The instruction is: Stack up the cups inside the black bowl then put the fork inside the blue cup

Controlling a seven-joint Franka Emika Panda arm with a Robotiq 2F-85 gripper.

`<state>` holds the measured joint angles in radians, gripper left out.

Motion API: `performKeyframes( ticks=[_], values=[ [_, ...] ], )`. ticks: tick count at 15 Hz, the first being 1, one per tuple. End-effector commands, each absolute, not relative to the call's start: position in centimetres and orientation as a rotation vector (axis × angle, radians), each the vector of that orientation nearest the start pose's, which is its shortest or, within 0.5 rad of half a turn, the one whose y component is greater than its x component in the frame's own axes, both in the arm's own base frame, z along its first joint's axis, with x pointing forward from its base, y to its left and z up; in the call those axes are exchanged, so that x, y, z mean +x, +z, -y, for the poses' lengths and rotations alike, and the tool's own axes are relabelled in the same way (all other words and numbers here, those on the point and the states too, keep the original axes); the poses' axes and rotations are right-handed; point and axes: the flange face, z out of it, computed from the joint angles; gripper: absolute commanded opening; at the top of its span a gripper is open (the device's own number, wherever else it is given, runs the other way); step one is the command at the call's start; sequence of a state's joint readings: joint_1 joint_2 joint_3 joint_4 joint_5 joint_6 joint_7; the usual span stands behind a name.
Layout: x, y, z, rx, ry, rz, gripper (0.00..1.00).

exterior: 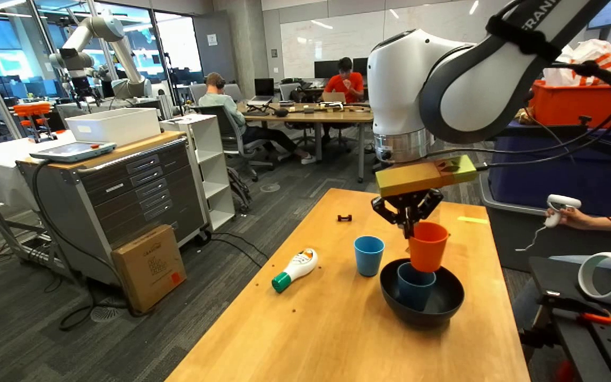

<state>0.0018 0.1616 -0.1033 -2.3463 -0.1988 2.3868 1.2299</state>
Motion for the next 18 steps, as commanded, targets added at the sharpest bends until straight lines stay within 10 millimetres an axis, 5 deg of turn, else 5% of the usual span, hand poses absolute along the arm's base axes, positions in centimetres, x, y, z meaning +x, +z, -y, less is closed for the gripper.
performKeyframes(
  ticks=[1,12,13,14,18],
  values=[
    [50.2,24.7,5.5,-2.695,0.055,-1.877,0.01],
    [50.4,23.4,6.6,-2.681,0.001,-1.897,0.03],
    [50.4,23.3,6.6,-2.683,0.000,-1.897,0.30],
    [50.4,23.3,6.5,-2.683,0.000,-1.896,0.30],
    [50.5,23.7,6.3,-2.680,-0.018,-1.886,0.60]
  ],
)
